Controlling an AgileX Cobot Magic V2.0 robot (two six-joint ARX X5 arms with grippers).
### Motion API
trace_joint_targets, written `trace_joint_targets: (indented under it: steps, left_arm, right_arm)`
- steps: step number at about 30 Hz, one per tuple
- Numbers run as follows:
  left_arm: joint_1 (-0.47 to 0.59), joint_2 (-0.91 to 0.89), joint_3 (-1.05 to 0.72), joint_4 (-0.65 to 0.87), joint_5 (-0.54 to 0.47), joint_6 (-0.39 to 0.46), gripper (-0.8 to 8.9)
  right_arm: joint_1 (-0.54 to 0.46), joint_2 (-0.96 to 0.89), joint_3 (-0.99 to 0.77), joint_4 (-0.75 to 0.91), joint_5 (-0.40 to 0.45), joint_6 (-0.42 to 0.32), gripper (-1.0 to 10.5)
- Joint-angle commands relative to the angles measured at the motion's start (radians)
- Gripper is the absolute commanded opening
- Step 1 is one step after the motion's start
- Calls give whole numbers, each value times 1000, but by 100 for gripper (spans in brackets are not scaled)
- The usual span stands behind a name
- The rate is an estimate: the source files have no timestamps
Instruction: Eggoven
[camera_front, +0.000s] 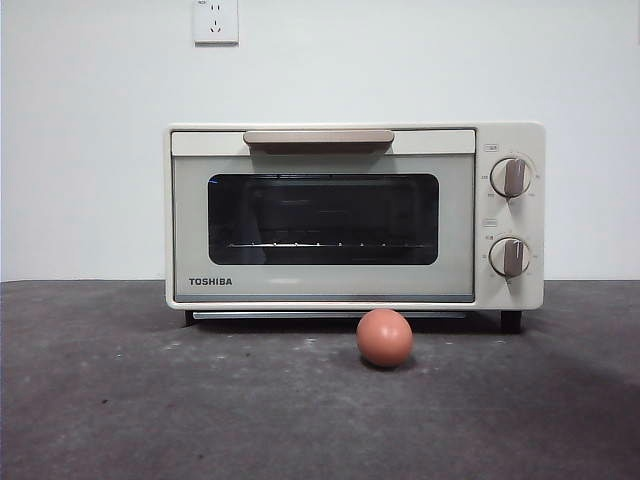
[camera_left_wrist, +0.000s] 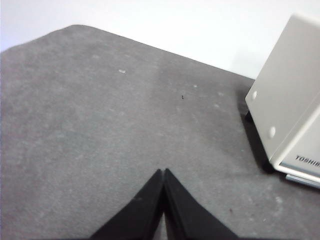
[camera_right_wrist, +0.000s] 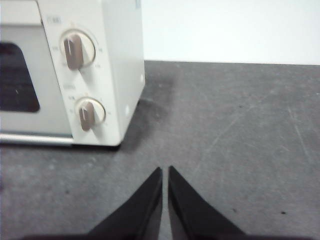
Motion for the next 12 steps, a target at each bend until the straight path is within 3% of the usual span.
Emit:
trace_joint_targets:
  steps: [1,4,9,12]
  left_arm:
    - [3,-2,-23,-4,-2,-92,7]
    - [3,-2,-20,-5,40,-132,7]
    - [3,-1,34,-16,200,-208,7]
    - [3,7,94,-55,247,-244,7]
  right_arm:
    - [0,-1,-4,13,-4,93,5]
    - [0,-1,-4,10,-5,114,5]
    - [1,-1,37,-20,-21,242,5]
    - [1,0,97,-53,-30,274,5]
